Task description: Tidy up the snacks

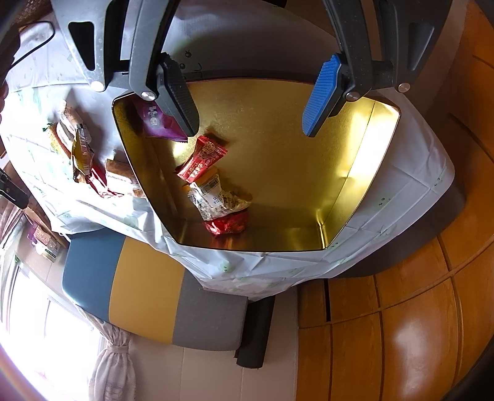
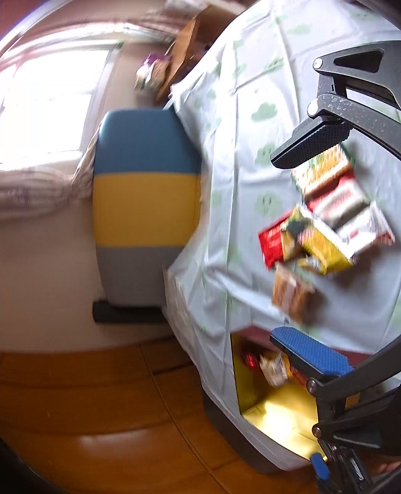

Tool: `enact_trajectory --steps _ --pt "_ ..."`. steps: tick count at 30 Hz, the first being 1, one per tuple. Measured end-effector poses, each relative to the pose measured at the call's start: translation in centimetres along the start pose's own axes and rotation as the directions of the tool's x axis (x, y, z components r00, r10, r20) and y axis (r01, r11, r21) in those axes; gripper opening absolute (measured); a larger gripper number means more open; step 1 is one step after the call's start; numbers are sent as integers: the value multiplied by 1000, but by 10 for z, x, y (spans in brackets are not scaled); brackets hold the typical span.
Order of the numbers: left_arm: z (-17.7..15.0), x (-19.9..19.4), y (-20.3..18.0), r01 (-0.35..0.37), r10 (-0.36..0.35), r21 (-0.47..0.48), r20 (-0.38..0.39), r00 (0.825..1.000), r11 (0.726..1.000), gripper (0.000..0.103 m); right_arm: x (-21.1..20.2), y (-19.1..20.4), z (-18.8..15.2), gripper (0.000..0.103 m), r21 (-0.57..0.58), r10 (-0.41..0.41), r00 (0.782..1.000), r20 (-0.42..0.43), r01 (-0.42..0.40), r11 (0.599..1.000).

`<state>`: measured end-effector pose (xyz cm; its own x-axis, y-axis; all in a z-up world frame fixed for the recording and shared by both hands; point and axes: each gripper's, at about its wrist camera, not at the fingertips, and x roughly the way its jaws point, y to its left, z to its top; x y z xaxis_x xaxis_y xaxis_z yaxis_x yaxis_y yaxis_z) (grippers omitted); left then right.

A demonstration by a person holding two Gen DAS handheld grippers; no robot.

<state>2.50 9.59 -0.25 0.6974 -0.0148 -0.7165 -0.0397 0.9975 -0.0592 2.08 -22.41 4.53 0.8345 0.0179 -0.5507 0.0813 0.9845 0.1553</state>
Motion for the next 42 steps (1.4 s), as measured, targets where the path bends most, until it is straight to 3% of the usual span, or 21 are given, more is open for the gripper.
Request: enact_trajectory --steps 4,17,22,23,25,42 --pt "-1 -1 -2 3 -3 7 -2 1000 1000 70 3 -29 3 103 30 -33 998 -56 34 999" --pt "-1 -2 -15 -1 1 57 -1 1000 998 70 6 -127 27 103 98 -129 983 -127 142 985" --pt "-1 -2 -23 -4 4 81 -4 1000 997 70 21 -174 15 103 192 -173 968 -182 207 959" --pt "0 -3 -25 -4 4 86 -3 1000 996 71 26 -183 10 103 219 -181 957 -227 232 948" --pt "1 -3 -28 -1 1 95 0 1000 995 72 30 -197 8 103 306 -124 959 -257 202 930" --pt "6 -6 -52 21 -22 148 1 1000 989 73 34 -199 3 103 364 -68 957 -283 173 915"
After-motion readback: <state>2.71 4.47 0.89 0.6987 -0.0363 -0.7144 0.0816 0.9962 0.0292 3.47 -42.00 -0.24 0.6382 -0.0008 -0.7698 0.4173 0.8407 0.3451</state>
